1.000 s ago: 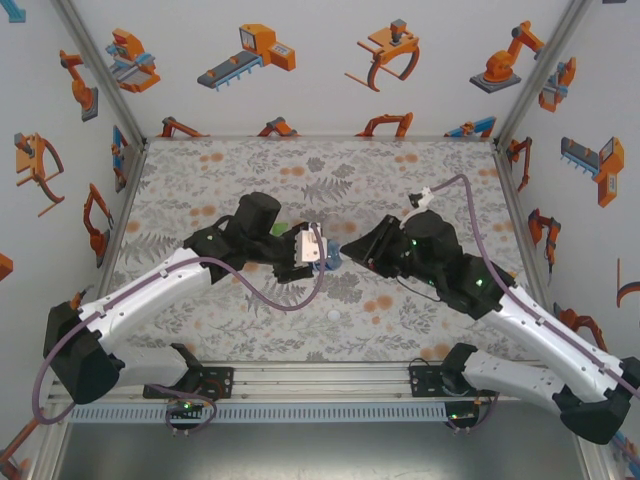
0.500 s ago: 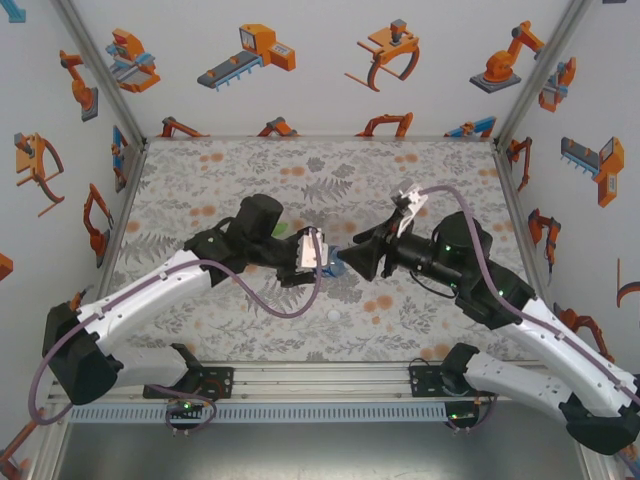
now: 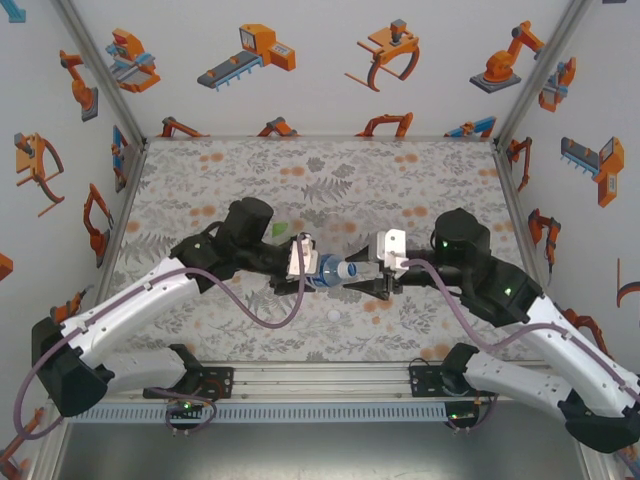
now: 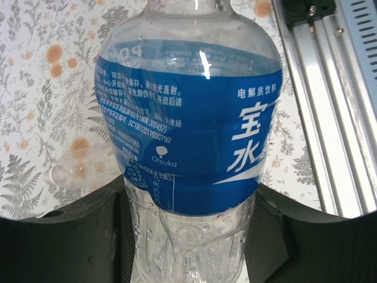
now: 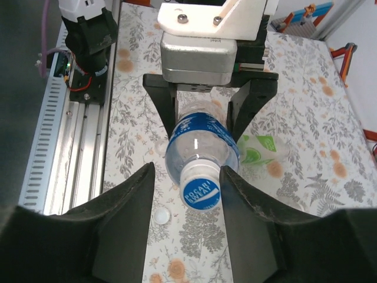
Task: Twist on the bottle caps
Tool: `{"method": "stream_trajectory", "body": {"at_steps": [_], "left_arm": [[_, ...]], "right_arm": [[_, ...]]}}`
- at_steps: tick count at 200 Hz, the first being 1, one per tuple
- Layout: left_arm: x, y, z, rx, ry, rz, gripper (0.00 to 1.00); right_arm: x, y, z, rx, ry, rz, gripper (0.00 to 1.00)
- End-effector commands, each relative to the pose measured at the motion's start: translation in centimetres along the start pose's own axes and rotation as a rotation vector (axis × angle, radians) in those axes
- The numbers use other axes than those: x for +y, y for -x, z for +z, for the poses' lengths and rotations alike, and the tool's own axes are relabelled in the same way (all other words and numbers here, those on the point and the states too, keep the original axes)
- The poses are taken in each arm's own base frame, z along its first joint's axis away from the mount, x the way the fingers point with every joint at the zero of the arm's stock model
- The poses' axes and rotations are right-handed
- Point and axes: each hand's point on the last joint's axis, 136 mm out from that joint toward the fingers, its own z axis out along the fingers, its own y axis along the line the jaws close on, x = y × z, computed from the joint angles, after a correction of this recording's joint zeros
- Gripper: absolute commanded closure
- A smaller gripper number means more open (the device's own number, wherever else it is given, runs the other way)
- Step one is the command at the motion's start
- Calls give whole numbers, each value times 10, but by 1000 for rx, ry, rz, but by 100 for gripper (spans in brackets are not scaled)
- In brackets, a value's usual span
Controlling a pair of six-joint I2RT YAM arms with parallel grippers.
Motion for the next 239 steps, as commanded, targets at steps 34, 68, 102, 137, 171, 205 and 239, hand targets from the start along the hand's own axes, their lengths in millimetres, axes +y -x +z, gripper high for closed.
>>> {"method": "stream_trajectory", "body": {"at_steps": [34,68,102,137,171,205,239], "left_arm": [[-16,13,-6,-66,-63,12,100],[-17,14,-7,-71,-64,15,100],[-19,14,-8,-70,-68,13,100],[-18,12,-6,-62,-69,9,100],[-12,6,-2,-33,-53,-1,100],[1,3,4,-11,-12,15,100],[16,-1,13,1,29,33,100]], "right_arm": [[4,1,-4,-26,-13,-33,55],[2,1,-1,-24,-14,-17,57],[1,-2,2,-17,-21,-8,59],[-4,1,5,-43,-41,29,72],[-23,-6,7,-37,-150,209,95],[-72,-39,-5,-32,-483,715,100],[-91,-84,-15,-71,-732,1274,100]]}}
